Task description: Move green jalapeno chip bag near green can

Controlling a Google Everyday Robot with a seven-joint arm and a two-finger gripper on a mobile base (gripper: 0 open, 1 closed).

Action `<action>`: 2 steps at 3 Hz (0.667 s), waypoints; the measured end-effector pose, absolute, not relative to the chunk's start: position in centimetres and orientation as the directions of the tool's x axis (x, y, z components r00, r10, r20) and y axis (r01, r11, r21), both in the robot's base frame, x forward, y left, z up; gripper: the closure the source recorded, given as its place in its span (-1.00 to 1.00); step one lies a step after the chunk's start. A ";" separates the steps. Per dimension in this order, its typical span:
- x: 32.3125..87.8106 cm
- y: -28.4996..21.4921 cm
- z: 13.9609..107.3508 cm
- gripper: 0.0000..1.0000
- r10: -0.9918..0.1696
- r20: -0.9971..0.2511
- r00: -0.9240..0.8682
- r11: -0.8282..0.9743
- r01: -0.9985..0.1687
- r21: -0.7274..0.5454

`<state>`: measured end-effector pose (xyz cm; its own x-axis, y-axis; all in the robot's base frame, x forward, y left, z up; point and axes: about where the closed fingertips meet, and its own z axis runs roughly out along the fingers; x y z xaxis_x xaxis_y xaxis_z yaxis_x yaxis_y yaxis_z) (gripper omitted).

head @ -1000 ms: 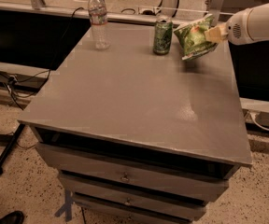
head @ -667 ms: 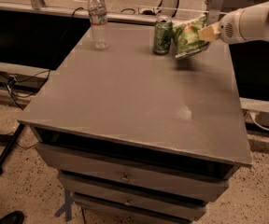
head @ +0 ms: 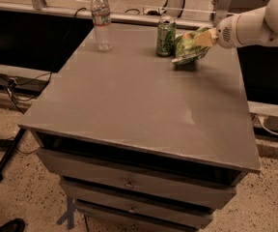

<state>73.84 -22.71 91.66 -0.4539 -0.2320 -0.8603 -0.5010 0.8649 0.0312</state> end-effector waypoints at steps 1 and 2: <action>73.6 -22.4 91.0 -0.88 -0.246 -0.847 -0.471 0.862 -0.506 0.031; 72.1 -22.7 91.1 -1.00 -0.306 -0.819 -0.485 0.856 -0.517 -0.014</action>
Offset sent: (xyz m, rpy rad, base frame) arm -0.0395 -0.0104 0.0028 -0.1712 0.0633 0.0269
